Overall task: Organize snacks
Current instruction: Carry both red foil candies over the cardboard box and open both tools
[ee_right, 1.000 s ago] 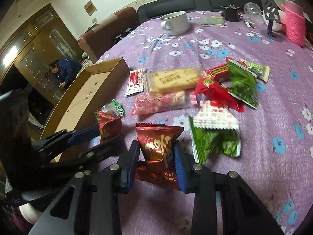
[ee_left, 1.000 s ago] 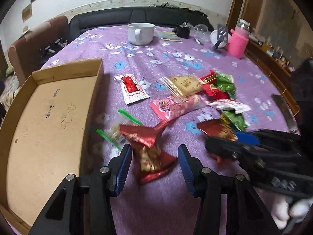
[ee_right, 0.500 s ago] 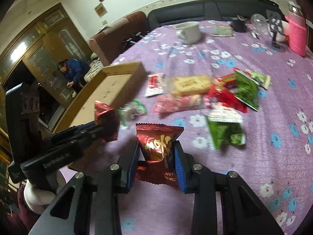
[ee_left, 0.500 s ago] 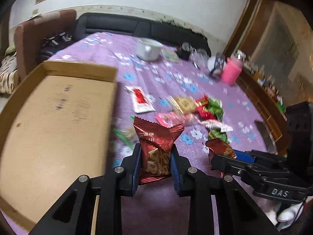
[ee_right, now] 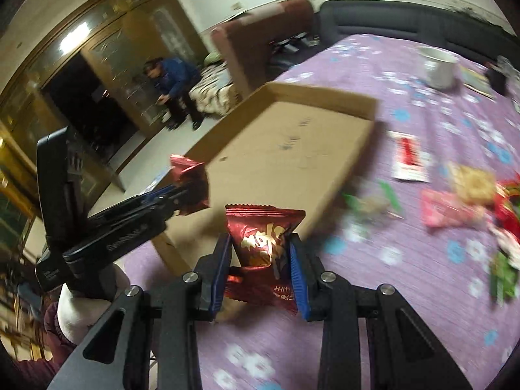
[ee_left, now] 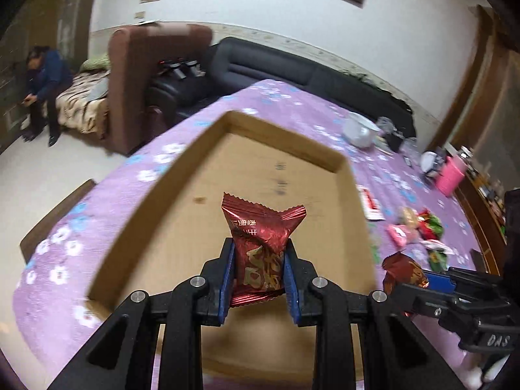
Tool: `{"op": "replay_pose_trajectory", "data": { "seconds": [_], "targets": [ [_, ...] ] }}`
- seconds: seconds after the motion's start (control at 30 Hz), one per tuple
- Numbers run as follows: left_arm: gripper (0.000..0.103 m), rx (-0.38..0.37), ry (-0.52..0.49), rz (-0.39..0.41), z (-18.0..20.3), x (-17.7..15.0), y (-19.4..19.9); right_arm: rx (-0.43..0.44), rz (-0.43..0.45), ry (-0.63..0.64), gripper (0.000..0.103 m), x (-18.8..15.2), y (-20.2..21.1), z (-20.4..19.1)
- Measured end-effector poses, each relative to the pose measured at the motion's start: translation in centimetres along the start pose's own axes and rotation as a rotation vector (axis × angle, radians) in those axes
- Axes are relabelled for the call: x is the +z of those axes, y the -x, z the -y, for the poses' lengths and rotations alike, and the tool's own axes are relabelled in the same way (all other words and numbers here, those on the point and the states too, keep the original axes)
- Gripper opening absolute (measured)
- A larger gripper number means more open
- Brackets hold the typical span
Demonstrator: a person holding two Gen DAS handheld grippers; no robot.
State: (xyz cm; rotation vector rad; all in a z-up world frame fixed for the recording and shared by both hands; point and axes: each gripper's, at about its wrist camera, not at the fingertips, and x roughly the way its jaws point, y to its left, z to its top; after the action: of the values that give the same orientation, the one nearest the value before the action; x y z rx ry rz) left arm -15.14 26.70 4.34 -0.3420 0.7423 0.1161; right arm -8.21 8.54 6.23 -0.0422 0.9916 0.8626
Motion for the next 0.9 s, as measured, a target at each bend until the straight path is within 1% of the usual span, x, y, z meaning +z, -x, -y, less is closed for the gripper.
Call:
{"op": "replay_pose_trajectory", "data": {
  "seconds": [0.1, 0.2, 0.23, 0.27, 0.3, 0.33, 0.37, 0.43, 0.57, 0.8, 0.9],
  "targets": [
    [0.029, 0.024, 0.033, -0.011, -1.8, -0.3, -0.2, 0.015, -0.046, 0.04, 0.034, 0.6, -2.8, -2.2],
    [0.029, 0.025, 0.054, -0.013, -2.9, -0.5, 0.0, 0.014, -0.093, 0.074, 0.034, 0.7, -5.5, -3.9],
    [0.032, 0.019, 0.057, -0.01, -3.1, -0.5, 0.1, 0.013, -0.097, 0.08, 0.034, 0.6, -5.9, -4.2],
    [0.041, 0.013, 0.061, -0.007, -3.2, -0.5, 0.3, 0.011, -0.098, 0.087, 0.034, 0.6, -6.2, -4.5],
    [0.046, 0.005, 0.065, -0.002, -3.4, -0.5, 0.5, 0.008, -0.094, 0.09, 0.035, 0.6, -6.3, -4.7],
    [0.056, -0.002, 0.07, 0.008, -3.6, -0.4, 1.0, 0.007, -0.093, 0.091, 0.038, 0.6, -6.3, -4.8],
    [0.061, -0.003, 0.072, 0.015, -3.7, -0.4, 1.2, 0.008, -0.092, 0.089, 0.04, 0.7, -6.2, -4.8],
    [0.062, -0.006, 0.078, 0.029, -3.9, -0.3, 1.9, 0.005, -0.077, 0.082, 0.045, 0.6, -5.7, -4.6],
    [0.065, -0.02, 0.093, 0.041, -3.8, -0.1, 2.7, 0.003, -0.045, 0.058, 0.045, 0.3, -4.0, -3.7],
    [0.069, -0.042, 0.055, 0.051, -1.2, 0.2, 4.0, -0.014, 0.042, 0.0, 0.046, -0.7, 0.1, 0.0],
    [0.069, -0.053, 0.027, 0.047, 0.4, 0.3, 4.1, -0.052, 0.107, -0.031, 0.046, -1.5, 3.0, 2.2]
  ]
}}
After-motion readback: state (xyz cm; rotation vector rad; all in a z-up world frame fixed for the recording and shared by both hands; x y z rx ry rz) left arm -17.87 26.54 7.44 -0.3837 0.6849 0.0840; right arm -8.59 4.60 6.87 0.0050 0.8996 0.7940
